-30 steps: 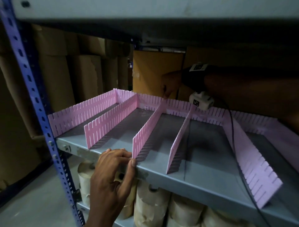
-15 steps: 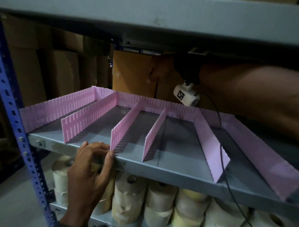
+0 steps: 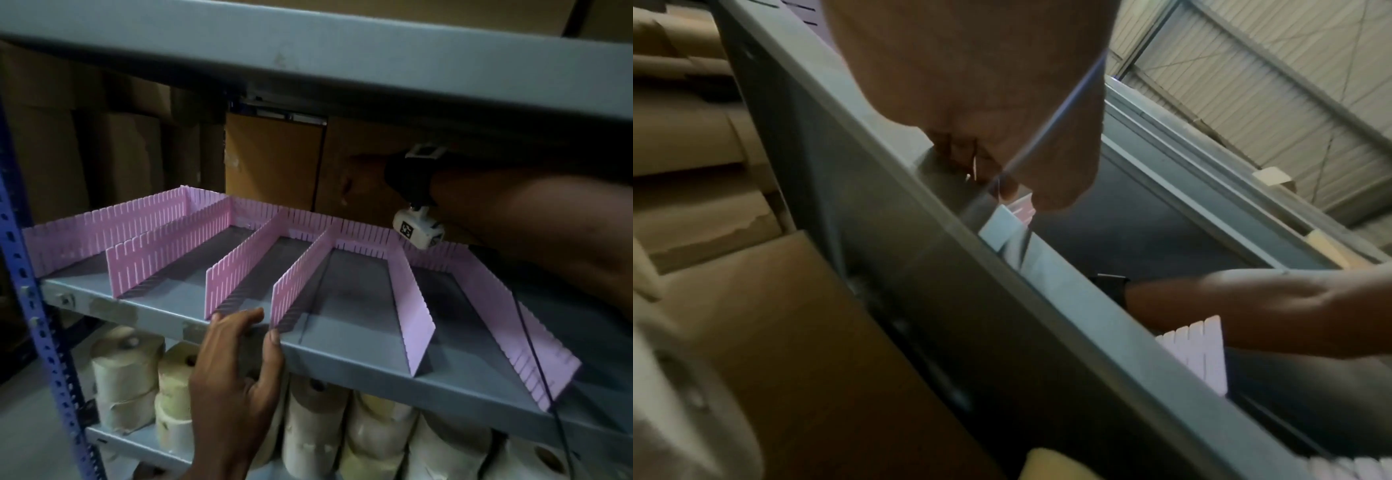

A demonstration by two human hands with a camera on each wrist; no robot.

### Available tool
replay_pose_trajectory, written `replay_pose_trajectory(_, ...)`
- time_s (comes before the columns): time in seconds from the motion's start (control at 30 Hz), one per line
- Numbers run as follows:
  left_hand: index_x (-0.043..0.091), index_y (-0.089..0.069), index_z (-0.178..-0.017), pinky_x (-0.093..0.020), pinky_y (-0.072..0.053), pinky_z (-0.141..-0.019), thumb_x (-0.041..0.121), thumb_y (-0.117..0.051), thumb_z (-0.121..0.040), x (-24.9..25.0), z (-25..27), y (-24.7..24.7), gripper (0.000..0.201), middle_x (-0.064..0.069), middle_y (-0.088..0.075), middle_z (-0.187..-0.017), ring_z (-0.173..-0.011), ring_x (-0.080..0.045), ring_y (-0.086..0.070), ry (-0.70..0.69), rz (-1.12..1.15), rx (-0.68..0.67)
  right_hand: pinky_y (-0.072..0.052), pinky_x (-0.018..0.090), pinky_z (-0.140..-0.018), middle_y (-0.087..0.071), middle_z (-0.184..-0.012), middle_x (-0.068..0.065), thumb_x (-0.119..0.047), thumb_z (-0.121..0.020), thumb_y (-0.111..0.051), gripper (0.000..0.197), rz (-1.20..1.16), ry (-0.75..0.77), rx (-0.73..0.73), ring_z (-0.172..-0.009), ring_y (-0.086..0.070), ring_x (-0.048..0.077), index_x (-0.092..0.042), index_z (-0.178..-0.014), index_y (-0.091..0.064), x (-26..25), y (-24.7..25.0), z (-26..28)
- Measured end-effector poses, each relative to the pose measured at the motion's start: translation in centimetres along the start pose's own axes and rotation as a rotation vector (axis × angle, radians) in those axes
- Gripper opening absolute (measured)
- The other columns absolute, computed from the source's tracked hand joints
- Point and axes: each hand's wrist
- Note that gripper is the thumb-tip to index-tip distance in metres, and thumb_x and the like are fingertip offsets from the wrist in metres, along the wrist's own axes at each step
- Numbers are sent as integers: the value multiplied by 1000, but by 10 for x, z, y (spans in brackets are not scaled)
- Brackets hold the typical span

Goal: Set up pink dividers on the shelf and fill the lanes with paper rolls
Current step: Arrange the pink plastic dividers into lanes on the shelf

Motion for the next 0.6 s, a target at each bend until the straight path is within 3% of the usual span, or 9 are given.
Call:
replay_pose_trajectory(0.07,3,-69,-105,-51,-43,-113,26,-58,-95,-1,3,-5,27,-4,-68,-100,-93,-29,-65,4,-45,-71,-47,42,-101,-54,-139,13,-33,-92,-64,52,-30,-10,2,-123,-53,32,-11,-137,-52,9,-17,-8)
replay_pose_trajectory(0.1,4,-69,-105,-55,-42,-112,27,-58,-95,-1,4,-7,27,-5,-66,-101,-94,-31,-65,0,-66,-93,-46,38,-98,-53,-139,15,-31,-93,-63,53,-72,4,32,-124,-53,34,-9,-139,-50,13,-26,-9)
replay_pose_trajectory(0.2,4,-73,-102,-57,-38,-117,29,-59,-95,1,9,-11,30,-5,-70,-105,-103,-31,-67,-9,-92,-79,-40,29,-85,-58,-131,16,-24,-93,-59,42,-147,110,159,-119,-56,33,-7,-131,-55,23,-47,-18)
replay_pose_trajectory(0.3,4,-76,-100,-59,-37,-118,27,-59,-95,2,13,-12,29,-6,-73,-106,-108,-29,-68,-8,-68,-46,-46,28,-72,-66,-108,3,-27,-95,-58,26,-106,147,68,-92,-63,21,-13,-115,-66,21,-42,-19)
replay_pose_trajectory(0.37,3,-76,-98,-61,-39,-116,25,-59,-96,3,13,-11,28,-6,-73,-104,-107,-30,-69,-5,-68,-42,-54,34,-74,-68,-103,2,-29,-96,-57,15,-85,135,17,-85,-64,19,-19,-100,-67,21,-36,-18)
replay_pose_trajectory(0.47,5,-76,-94,-62,-39,-115,24,-60,-95,5,13,-12,25,-1,-72,-101,-108,-26,-67,-12,-93,-58,-54,33,-81,-69,-109,5,-27,-96,-60,22,-51,209,-2,-97,-66,23,-14,-110,-70,19,-34,-20)
replay_pose_trajectory(0.53,7,-76,-91,-62,-39,-113,23,-62,-95,7,14,-13,22,1,-72,-98,-108,-23,-66,-39,-99,-57,-49,26,-75,-68,-111,5,-26,-95,-62,27,-25,254,17,-98,-64,20,-10,-116,-69,17,-34,-20)
replay_pose_trajectory(0.6,8,-77,-91,-63,-38,-113,22,-63,-95,8,14,-15,20,0,-73,-97,-108,-26,-66,-46,-93,-50,-48,20,-65,-68,-105,3,-26,-95,-62,26,-9,276,28,-87,-63,15,-10,-114,-69,19,-33,-20)
Point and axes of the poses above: each hand's wrist, its own z-axis away from the middle knuckle, its own y-axis out of the back of the hand, x = y × z
